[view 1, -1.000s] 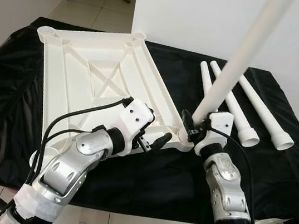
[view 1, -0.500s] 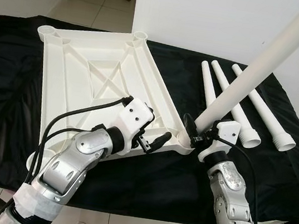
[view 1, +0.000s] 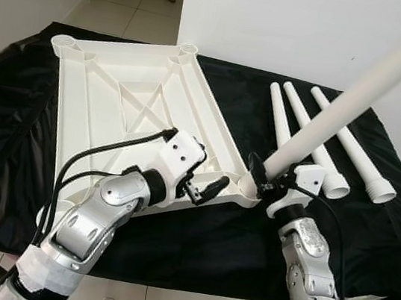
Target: Building children table
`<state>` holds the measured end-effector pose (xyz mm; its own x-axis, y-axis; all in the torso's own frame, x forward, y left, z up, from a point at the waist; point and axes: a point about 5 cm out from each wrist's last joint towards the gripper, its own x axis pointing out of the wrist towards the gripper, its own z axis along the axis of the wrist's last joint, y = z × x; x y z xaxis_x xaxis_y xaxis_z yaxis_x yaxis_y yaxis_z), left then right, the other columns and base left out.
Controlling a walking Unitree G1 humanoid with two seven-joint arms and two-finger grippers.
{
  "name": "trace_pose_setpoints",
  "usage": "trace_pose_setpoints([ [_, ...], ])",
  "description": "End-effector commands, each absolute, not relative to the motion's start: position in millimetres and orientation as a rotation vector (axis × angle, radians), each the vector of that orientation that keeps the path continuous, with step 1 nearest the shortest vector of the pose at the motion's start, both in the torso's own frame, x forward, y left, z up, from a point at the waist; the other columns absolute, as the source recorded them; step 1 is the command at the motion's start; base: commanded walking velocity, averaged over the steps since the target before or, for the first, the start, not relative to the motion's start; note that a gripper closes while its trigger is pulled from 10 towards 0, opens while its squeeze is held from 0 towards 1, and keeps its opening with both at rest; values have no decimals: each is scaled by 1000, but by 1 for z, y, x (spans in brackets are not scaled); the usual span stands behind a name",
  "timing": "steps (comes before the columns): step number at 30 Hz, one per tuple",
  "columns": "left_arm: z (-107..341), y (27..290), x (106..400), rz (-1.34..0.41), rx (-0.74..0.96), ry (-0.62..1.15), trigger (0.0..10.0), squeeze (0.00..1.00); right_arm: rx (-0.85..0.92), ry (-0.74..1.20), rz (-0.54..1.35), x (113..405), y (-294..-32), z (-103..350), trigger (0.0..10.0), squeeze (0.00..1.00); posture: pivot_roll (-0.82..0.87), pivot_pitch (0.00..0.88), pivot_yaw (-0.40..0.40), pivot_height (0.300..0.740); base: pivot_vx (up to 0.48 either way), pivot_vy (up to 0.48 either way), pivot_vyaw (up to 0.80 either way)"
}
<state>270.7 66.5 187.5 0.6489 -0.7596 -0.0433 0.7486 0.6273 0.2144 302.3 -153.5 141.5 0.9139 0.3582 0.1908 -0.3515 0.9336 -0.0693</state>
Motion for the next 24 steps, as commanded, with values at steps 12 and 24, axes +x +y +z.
trace_pose_setpoints([
  [12, 192, 66, 269, -895, 227, -60, 10000, 0, -106, -60, 441, 296, -155, 114, 10000, 0, 88, 77, -61, 740, 0, 0, 0],
  [24, 194, 68, 269, -879, 223, -63, 10000, 0, -231, -87, 468, 302, -156, 120, 10000, 0, 91, 89, -70, 740, 0, 0, 0],
])
